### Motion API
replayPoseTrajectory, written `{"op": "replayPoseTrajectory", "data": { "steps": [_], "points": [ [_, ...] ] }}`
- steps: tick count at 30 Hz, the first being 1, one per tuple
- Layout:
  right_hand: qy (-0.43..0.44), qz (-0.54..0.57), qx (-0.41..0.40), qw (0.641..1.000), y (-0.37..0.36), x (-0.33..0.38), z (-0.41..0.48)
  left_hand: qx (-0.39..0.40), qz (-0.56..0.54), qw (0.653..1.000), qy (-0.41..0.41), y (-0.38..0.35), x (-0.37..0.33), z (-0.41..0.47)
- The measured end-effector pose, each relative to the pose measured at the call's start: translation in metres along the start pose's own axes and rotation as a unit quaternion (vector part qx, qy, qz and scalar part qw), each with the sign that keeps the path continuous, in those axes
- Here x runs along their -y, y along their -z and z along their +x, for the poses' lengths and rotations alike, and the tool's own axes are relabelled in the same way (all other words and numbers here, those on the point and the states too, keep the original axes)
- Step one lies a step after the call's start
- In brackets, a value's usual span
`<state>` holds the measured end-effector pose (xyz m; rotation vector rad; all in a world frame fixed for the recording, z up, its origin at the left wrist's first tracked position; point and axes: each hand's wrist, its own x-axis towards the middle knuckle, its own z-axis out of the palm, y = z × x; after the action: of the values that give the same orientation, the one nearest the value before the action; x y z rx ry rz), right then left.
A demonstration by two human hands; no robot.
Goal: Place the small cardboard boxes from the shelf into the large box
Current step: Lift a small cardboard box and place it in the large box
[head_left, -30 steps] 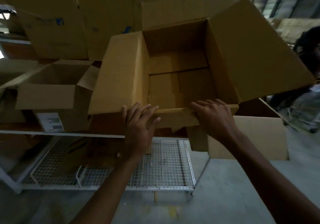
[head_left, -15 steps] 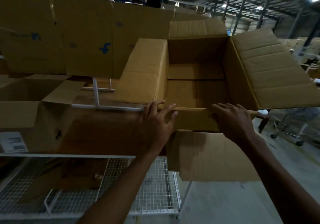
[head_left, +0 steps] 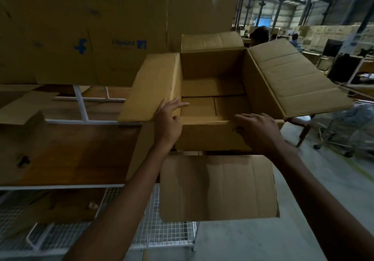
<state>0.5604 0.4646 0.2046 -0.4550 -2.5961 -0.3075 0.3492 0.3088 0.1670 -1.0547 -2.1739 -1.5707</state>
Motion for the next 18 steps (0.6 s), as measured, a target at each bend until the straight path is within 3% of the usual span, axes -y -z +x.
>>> {"op": "replayPoseTrajectory", "data": {
  "steps": [6, 18],
  "points": [
    [-0.005, 0.025, 0.004, 1.000, -0.011, -0.020, 0.005, -0.004, -0.014, 1.000, -0.026, -0.009, -0.015, 0.011],
    [0.020, 0.059, 0.005, 0.998, -0.032, -0.034, 0.019, -0.021, 0.066, 0.996, -0.052, -0.026, -0.012, 0.013]
  ]
}}
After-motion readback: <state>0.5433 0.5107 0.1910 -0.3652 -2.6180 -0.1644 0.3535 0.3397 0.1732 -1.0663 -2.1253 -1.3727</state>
